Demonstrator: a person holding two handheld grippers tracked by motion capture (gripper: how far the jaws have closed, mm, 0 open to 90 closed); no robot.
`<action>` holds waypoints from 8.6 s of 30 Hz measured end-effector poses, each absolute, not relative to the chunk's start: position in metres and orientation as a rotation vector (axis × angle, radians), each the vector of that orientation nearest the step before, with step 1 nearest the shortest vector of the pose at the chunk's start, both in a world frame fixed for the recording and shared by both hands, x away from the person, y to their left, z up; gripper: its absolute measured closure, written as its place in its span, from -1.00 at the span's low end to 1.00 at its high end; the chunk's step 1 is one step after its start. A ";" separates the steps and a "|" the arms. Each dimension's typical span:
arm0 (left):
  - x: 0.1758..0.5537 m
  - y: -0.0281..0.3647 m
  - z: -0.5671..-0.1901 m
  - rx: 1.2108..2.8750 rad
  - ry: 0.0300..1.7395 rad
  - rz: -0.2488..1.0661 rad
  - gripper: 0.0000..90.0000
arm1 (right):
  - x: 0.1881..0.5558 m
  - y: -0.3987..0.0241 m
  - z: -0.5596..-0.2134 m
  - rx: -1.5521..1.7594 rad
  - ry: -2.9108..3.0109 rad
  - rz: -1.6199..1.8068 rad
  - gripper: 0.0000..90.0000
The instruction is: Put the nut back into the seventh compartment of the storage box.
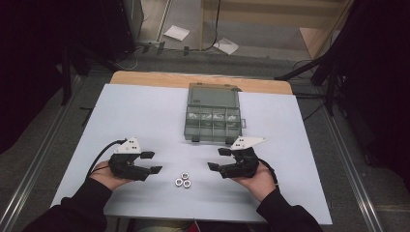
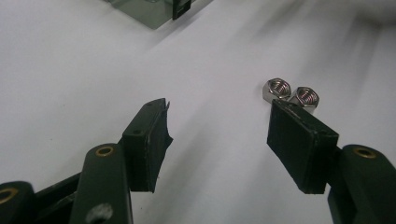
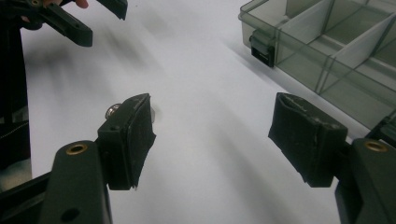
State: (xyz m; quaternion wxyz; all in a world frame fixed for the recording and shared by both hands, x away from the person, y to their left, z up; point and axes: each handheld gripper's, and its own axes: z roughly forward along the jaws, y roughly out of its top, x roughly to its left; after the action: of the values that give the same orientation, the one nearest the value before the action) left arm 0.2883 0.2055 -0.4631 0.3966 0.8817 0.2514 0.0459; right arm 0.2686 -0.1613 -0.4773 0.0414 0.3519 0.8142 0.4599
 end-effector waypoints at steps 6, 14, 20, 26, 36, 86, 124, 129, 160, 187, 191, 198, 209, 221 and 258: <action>0.288 0.208 -0.464 2.233 0.649 0.112 -0.17 | 0.269 -0.154 -0.480 1.053 2.513 1.396 -0.31; 0.286 0.211 -0.465 2.225 0.651 0.114 -0.17 | 0.270 -0.143 -0.484 1.033 2.536 1.388 -0.31; 0.286 0.212 -0.466 2.211 0.651 0.113 -0.17 | 0.270 -0.135 -0.486 1.009 2.553 1.380 -0.31; 0.286 0.212 -0.466 2.212 0.648 0.109 -0.17 | 0.270 -0.131 -0.487 1.010 2.552 1.367 -0.30; 0.287 0.212 -0.466 2.214 0.660 0.110 -0.47 | 0.272 -0.119 -0.491 1.013 2.576 1.352 -0.30; 0.282 0.215 -0.465 2.244 0.640 0.134 -0.47 | 0.269 -0.069 -0.513 0.969 2.659 1.265 -0.03; 0.283 0.215 -0.466 2.246 0.653 0.119 -0.47 | 0.260 -0.067 -0.518 0.905 2.606 1.234 0.58; 0.283 0.215 -0.467 2.252 0.647 0.118 -0.47 | 0.262 -0.068 -0.517 0.926 2.612 1.251 0.59; 0.284 0.216 -0.467 2.249 0.648 0.120 -0.47 | 0.269 -0.073 -0.504 0.972 2.634 1.275 0.59; 0.284 0.216 -0.466 2.254 0.648 0.117 -0.47 | 0.277 -0.085 -0.492 1.056 2.618 1.286 0.59; 0.283 0.216 -0.466 2.253 0.647 0.117 -0.47 | 0.278 -0.087 -0.491 1.068 2.611 1.285 0.59; 0.283 0.216 -0.466 2.252 0.647 0.113 -0.47 | 0.281 -0.090 -0.488 1.089 2.606 1.288 0.59; 0.283 0.216 -0.467 2.251 0.645 0.112 -0.47 | 0.284 -0.096 -0.485 1.105 2.596 1.284 0.59; 0.283 0.216 -0.467 2.252 0.642 0.112 -0.47 | 0.289 -0.104 -0.480 1.141 2.572 1.290 0.59; 0.280 0.221 -0.466 2.251 0.663 0.129 -0.47 | 0.311 -0.139 -0.465 1.251 2.460 1.304 0.59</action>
State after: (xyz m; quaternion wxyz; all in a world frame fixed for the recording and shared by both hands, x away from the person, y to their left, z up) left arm 0.2805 0.2207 -0.4662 0.3855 0.8838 0.2603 0.0505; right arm 0.3109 -0.1387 -0.4654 0.0446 0.4094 0.8051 0.4269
